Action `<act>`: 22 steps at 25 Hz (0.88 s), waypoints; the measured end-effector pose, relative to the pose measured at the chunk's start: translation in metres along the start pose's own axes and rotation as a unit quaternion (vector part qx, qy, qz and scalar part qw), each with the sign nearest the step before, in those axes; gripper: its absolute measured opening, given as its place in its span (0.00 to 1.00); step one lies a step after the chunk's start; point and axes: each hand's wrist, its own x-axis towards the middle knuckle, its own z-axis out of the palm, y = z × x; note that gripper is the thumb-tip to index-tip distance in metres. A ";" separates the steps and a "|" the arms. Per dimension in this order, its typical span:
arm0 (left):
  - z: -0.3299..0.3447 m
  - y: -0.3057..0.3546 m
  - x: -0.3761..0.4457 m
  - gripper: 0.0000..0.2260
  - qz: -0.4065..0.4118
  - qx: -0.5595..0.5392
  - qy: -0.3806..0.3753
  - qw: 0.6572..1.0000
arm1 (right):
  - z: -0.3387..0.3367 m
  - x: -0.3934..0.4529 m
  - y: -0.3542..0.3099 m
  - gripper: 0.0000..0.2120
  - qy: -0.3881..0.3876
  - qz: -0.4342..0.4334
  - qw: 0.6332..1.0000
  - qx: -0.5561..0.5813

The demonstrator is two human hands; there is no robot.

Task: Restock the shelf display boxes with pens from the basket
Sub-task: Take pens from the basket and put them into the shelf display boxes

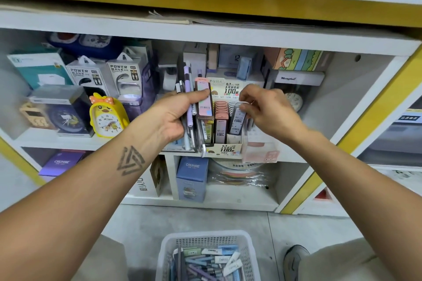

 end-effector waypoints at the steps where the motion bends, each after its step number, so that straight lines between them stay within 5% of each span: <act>1: 0.001 -0.001 0.000 0.14 0.002 0.002 -0.002 1.000 | 0.000 -0.001 0.000 0.04 -0.001 -0.001 1.000 0.005; 7: 0.003 -0.009 0.005 0.12 0.003 0.014 -0.012 1.000 | 0.000 -0.001 0.000 0.03 0.004 -0.003 1.000 -0.001; 12: 0.007 -0.014 0.009 0.11 -0.003 0.014 -0.019 1.000 | 0.010 -0.007 0.003 0.05 -0.090 -0.015 0.995 -0.047; 15: 0.009 -0.015 0.010 0.13 -0.005 0.014 -0.023 1.000 | 0.007 -0.001 0.005 0.08 -0.036 -0.022 0.994 -0.102; 19: 0.014 -0.016 0.011 0.15 -0.003 0.014 -0.028 1.000 | -0.015 0.009 0.018 0.12 0.101 0.113 0.983 -0.109; 22: 0.018 -0.019 0.011 0.17 -0.001 0.012 -0.029 1.000 | -0.017 0.013 0.021 0.18 0.071 0.129 0.980 -0.135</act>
